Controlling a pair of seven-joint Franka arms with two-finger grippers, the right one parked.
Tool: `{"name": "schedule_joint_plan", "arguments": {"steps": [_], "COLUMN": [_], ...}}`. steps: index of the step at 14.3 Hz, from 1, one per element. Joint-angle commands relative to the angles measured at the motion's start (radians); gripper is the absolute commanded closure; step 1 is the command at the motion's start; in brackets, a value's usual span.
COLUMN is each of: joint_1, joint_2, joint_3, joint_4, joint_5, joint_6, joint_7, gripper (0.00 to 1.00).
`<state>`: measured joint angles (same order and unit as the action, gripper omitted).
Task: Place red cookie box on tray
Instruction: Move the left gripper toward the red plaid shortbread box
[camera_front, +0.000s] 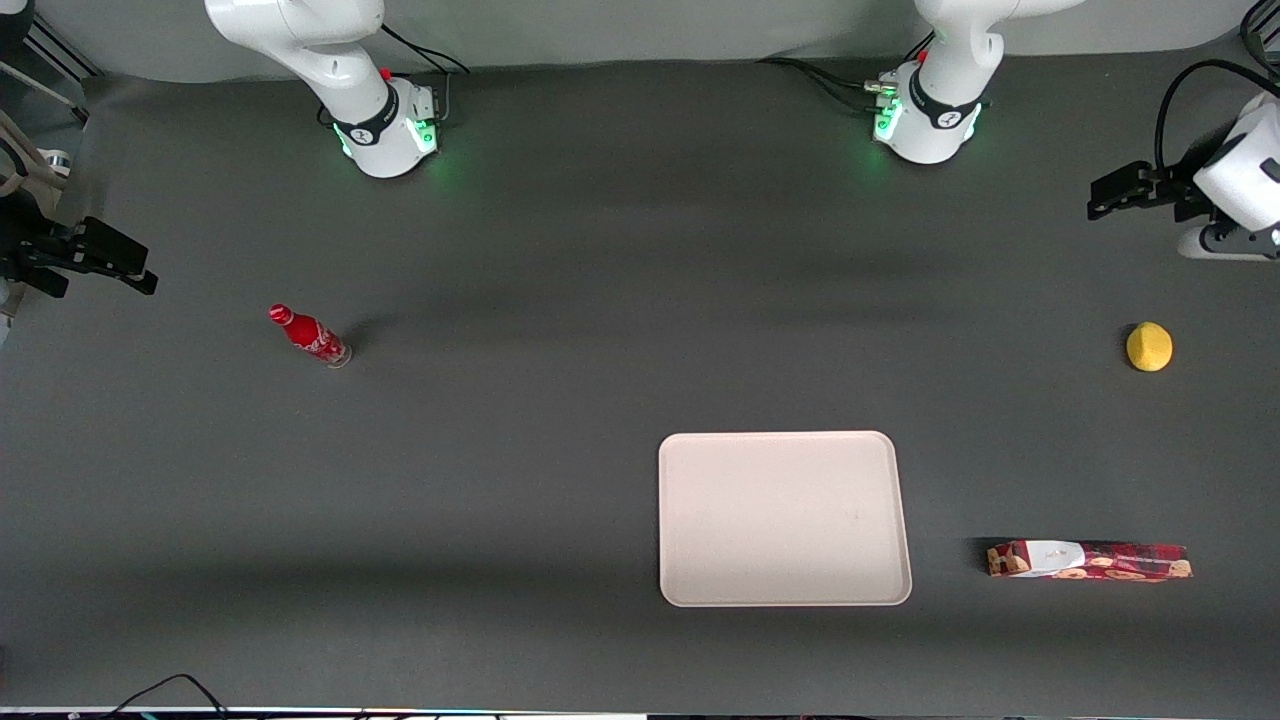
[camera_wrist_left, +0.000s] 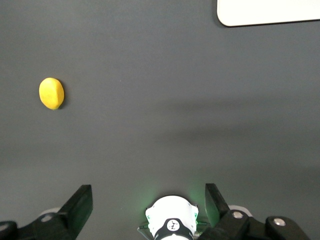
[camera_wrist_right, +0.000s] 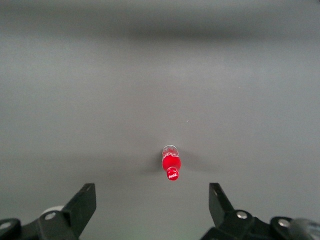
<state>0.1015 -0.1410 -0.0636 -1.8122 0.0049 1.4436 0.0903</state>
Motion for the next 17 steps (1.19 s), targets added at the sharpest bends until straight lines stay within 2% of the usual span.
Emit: {"name": "schedule_joint_plan", "arguments": {"steps": [1,10,14,17], "joint_1": [-0.008,0.000,0.001,0.003], "joint_2": [0.055,0.070,0.242,0.386], "joint_3": [-0.001,0.013,0.070,0.105], "joint_4": [0.059,0.111,0.339,0.474], "joint_5": [0.032,0.032,0.032,0.047], "joint_6": [-0.014,-0.040,-0.072,-0.054], "joint_7": [0.016,-0.004,-0.108,-0.381], "gripper": [0.00,0.00,0.00,0.00]}}
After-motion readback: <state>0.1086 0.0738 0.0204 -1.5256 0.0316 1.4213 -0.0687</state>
